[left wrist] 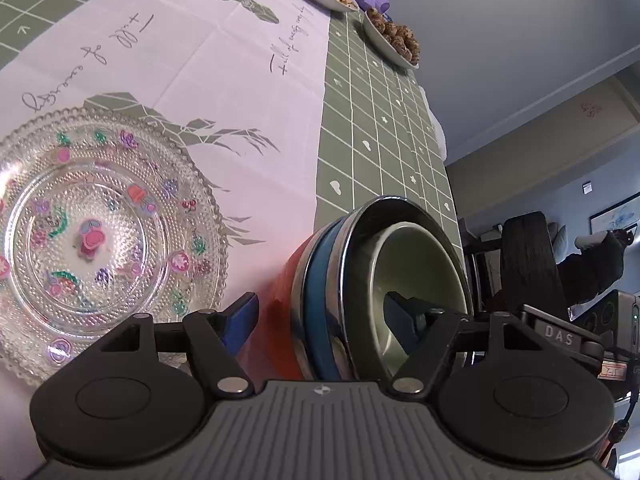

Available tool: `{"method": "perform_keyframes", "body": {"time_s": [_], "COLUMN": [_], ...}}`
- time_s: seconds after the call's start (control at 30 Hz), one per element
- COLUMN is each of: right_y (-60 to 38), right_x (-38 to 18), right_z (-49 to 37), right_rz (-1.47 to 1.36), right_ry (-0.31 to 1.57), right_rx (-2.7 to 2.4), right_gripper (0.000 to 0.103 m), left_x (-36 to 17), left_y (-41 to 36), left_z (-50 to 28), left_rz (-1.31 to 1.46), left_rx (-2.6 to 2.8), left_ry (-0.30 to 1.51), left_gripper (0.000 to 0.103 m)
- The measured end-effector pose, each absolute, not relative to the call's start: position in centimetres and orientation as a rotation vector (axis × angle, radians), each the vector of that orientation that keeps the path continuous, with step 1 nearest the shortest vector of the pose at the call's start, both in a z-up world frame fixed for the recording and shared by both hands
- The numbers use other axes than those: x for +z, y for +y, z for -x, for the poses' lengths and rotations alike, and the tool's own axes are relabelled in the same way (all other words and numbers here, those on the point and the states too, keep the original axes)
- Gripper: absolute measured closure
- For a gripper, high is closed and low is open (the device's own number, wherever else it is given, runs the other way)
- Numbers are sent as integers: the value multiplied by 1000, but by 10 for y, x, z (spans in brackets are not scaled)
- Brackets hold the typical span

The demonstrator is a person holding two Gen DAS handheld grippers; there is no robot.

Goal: Organize plates and bowls
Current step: 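Lower the pale green bowl into the blue bowl with both tools, then carry the three nested bowls with both tools onto the glass plate stack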

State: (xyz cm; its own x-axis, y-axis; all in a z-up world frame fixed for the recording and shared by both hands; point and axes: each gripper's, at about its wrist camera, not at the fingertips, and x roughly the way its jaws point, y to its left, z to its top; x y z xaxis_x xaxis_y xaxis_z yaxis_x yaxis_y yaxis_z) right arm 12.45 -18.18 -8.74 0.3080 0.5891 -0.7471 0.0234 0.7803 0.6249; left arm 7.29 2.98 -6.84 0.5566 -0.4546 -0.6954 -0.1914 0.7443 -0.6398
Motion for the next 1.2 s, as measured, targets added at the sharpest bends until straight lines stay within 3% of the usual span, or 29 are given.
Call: {"method": "perform_keyframes", "body": {"time_s": [0.23,0.47,1.2], "right_y": [-180,-176,-175], "right_x": [-97,-99,-87], "right_z": [-124,-123,-117], "right_rz": [-611,-614,-626], "right_ry": [1253,1272,1239], "right_rx": [399,402,416], "right_gripper": [38,52,54], "left_x": [-75,-73,-51], "left_y": [26,20,21], "left_z": [-75,-79,-71], "left_rz": [728,693,674], "left_rx": [-162,-169,-139], "left_ry": [1018,1027,1033], "left_gripper": [32,42,43]}}
